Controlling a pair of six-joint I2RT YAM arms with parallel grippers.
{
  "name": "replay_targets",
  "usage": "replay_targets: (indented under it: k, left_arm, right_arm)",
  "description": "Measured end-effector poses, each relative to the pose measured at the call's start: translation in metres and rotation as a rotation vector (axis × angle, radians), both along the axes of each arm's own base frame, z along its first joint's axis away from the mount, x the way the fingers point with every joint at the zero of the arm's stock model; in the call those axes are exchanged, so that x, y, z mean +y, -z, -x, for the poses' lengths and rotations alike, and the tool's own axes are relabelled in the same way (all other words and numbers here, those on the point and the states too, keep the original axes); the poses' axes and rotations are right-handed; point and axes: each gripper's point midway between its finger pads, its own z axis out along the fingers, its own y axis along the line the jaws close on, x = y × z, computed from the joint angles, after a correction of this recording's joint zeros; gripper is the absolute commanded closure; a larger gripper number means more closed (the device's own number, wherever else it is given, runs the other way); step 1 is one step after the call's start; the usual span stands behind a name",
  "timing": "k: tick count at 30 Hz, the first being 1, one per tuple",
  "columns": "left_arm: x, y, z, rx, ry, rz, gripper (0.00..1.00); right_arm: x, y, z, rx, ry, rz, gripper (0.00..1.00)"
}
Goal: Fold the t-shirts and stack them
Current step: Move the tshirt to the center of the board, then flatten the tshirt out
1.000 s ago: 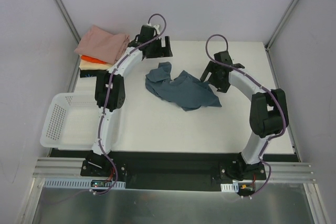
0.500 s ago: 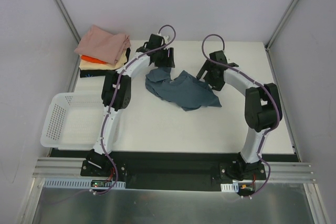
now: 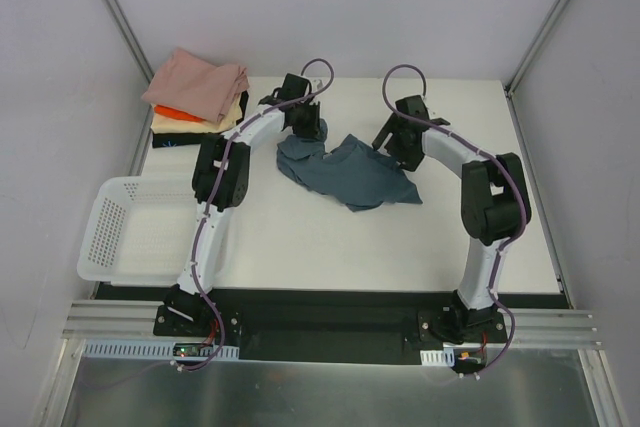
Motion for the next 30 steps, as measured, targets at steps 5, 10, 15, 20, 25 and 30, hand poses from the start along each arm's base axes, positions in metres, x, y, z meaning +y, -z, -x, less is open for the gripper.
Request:
replay_targets:
  k: [5,10,15,20,25,30]
  left_arm:
    - [0.004,-0.007,0.007,0.002,-0.005,-0.008,1.00]
    - [0.007,-0.033,0.014,-0.027,-0.004,0.005,1.00]
    - [0.011,-0.056,0.023,-0.061,-0.007,0.016,1.00]
    - [0.022,-0.084,0.044,-0.106,-0.018,0.029,1.00]
    - [0.039,-0.144,0.078,-0.230,-0.044,0.073,1.00]
    - [0.055,-0.230,0.119,-0.429,-0.066,0.180,1.00]
  right_arm:
    - [0.001,0.001,-0.008,-0.006,0.021,0.000,0.33]
    - [0.001,0.004,-0.020,-0.019,0.062,0.015,0.81]
    - [-0.004,0.005,-0.020,-0.028,0.088,0.049,0.99]
    - [-0.013,-0.013,-0.012,-0.067,0.088,0.090,0.99]
    - [-0.028,-0.078,0.002,-0.202,0.063,0.123,0.99]
    - [-0.045,-0.169,0.019,-0.404,0.027,0.160,0.99]
